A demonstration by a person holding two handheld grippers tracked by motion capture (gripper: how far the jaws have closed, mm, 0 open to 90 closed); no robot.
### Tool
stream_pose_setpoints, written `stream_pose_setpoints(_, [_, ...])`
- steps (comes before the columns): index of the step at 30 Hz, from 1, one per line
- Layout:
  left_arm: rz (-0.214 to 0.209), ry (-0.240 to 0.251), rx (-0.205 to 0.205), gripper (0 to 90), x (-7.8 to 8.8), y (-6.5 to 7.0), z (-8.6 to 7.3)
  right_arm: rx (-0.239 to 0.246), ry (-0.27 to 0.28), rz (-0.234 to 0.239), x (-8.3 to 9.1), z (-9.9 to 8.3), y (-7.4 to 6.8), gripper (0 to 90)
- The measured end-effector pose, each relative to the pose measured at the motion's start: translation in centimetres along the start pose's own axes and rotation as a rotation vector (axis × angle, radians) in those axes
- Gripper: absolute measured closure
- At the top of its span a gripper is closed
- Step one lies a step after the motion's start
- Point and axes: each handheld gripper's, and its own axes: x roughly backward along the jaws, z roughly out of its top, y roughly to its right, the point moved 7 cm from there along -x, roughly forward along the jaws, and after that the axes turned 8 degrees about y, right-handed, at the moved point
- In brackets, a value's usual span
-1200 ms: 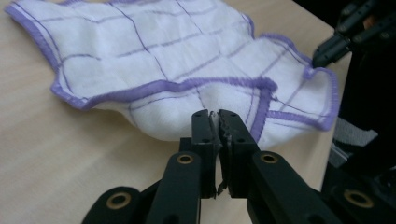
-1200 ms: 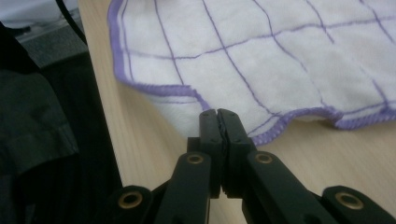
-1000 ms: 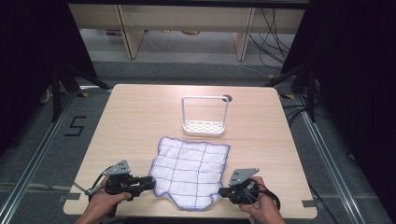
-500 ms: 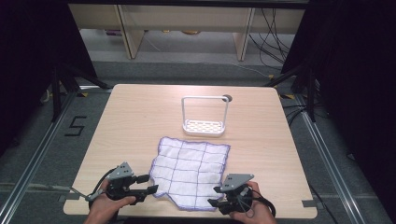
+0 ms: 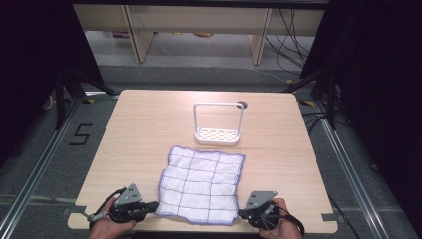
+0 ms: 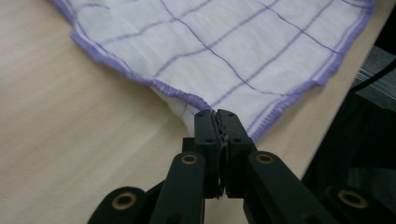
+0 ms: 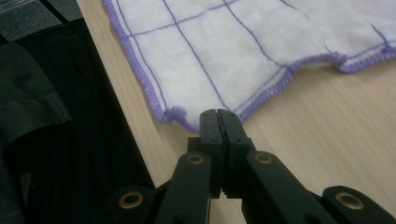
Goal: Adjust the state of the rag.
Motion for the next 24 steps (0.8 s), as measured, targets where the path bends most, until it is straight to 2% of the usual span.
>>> stream_pose_setpoints(1, [-0.028, -0.012, -0.026, 86.8, -0.2, 0.9, -0.2, -0.01, 0.016, 0.009, 0.4, -0.1, 0.1, 89.7])
stream_pose_setpoints(2, [-0.032, -0.026, -0.039, 86.7, -0.3, 1.0, -0.3, -0.02, 0.041, 0.003, 0.5, 0.1, 0.2, 87.6])
stream_pose_setpoints(3, [-0.034, -0.021, -0.038, 86.6, -0.3, 1.2, -0.3, -0.025, 0.064, 0.005, 0.7, 0.4, 0.3, 81.9])
stream_pose_setpoints(4, [-0.029, -0.02, -0.035, 86.6, -0.3, 1.2, -0.2, -0.06, 0.1, -0.004, 0.7, 0.9, 0.3, 73.4])
stream_pose_setpoints(5, [-0.032, -0.007, -0.025, 86.6, -0.3, 1.1, -0.1, -0.064, 0.096, -0.008, 0.8, 1.2, 0.3, 68.2])
stream_pose_setpoints(6, [-0.03, 0.001, -0.024, 86.6, -0.2, 0.9, 0.0, -0.065, 0.114, -0.002, 0.6, 1.6, 0.1, 64.8])
stream_pose_setpoints(7, [-0.014, -0.001, -0.002, 86.6, -0.1, 0.7, -0.1, -0.074, 0.123, 0.009, 0.3, 1.8, -0.3, 64.0])
stream_pose_setpoints(8, [-0.014, -0.001, -0.002, 86.6, -0.1, 0.7, -0.1, -0.057, 0.104, 0.021, 0.1, 1.9, -0.6, 62.3])
stream_pose_setpoints(9, [-0.016, -0.017, -0.03, 86.6, 0.1, 0.2, -0.3, -0.05, 0.091, 0.04, -0.3, 1.9, -1.0, 62.3])
stream_pose_setpoints(10, [-0.007, -0.013, -0.008, 86.6, 0.1, 0.3, -0.3, -0.046, 0.079, 0.045, -0.6, 1.7, -1.3, 63.7])
stream_pose_setpoints(11, [-0.009, -0.016, -0.007, 86.6, 0.1, 0.3, -0.4, -0.047, 0.059, 0.044, -1.0, 1.4, -1.5, 67.9])
stream_pose_setpoints(12, [-0.012, -0.036, -0.03, 86.6, 0.2, 0.2, -0.5, -0.037, 0.03, 0.049, -1.2, 1.0, -1.6, 77.7])
stream_pose_setpoints(13, [-0.009, -0.028, -0.015, 86.6, 0.0, 0.3, -0.6, -0.017, 0.002, 0.051, -1.4, 0.5, -1.6, 84.8])
stream_pose_setpoints(14, [-0.021, -0.032, -0.025, 86.6, 0.1, 0.5, -0.6, -0.007, -0.019, 0.058, -1.4, 0.1, -1.5, 89.5])
stream_pose_setpoints(15, [-0.028, -0.017, -0.008, 86.6, -0.1, 0.7, -0.5, -0.02, -0.018, 0.055, -1.3, -0.1, -1.4, 89.8])
stream_pose_setpoints(16, [-0.032, -0.021, -0.024, 86.6, 0.0, 0.8, -0.5, -0.014, -0.034, 0.038, -1.1, -0.4, -1.1, 90.0])
stream_pose_setpoints(18, [-0.043, -0.01, -0.018, 86.6, -0.2, 1.2, -0.4, -0.015, -0.029, 0.028, -1.1, -0.6, -0.8, 90.0])
stream_pose_setpoints(19, [-0.047, -0.032, -0.041, 86.5, -0.2, 1.4, -0.6, -0.033, -0.031, 0.015, -0.5, -0.9, -0.2, 90.0])
stream_pose_setpoints(21, [-0.052, -0.025, -0.034, 85.6, -0.3, 1.4, -0.6, -0.036, -0.032, 0.007, -0.2, -1.1, 0.0, 90.0])
stream_pose_setpoints(22, [-0.046, -0.033, -0.012, 84.6, -0.2, 1.1, -0.8, -0.056, -0.022, 0.007, 0.1, -1.3, 0.0, 90.0])
stream_pose_setpoints(23, [-0.042, -0.028, 0.009, 83.3, -0.2, 0.9, -0.8, -0.055, -0.023, -0.01, 0.4, -1.5, 0.1, 90.0])
stream_pose_setpoints(24, [-0.043, -0.022, 0.024, 80.1, -0.2, 0.7, -0.9, -0.045, -0.013, 0.01, 0.6, -1.5, 0.0, 90.0])
